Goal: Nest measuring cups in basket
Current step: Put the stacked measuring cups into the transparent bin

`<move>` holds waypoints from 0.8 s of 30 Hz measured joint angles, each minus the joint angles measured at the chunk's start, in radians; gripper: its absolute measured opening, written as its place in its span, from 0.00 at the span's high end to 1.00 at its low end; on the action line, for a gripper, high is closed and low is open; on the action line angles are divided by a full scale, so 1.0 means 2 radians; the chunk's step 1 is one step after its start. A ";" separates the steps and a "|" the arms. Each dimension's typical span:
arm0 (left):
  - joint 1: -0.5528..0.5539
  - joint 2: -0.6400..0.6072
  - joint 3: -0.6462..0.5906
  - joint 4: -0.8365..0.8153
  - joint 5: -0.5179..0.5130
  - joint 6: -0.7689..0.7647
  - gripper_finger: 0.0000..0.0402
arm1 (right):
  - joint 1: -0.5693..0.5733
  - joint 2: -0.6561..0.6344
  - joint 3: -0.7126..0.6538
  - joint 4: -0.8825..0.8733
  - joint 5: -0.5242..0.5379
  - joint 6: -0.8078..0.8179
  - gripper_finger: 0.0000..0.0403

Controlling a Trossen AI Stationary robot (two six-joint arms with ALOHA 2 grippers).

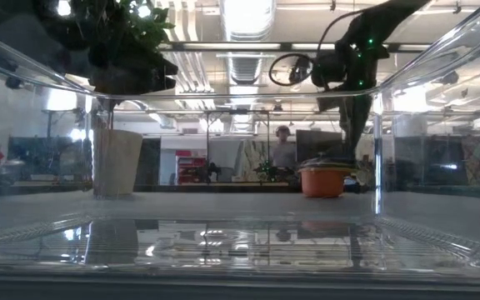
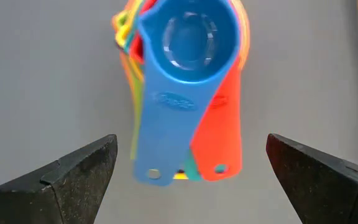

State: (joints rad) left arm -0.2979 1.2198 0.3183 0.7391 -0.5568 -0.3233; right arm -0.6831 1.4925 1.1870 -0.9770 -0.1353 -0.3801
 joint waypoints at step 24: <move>0.000 0.000 0.000 0.000 0.020 0.000 0.66 | -0.044 0.076 0.011 0.004 -0.099 -0.028 0.01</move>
State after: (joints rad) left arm -0.2977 1.2198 0.3183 0.7382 -0.5171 -0.3237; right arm -0.7702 1.6447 1.2095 -0.9691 -0.3332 -0.4367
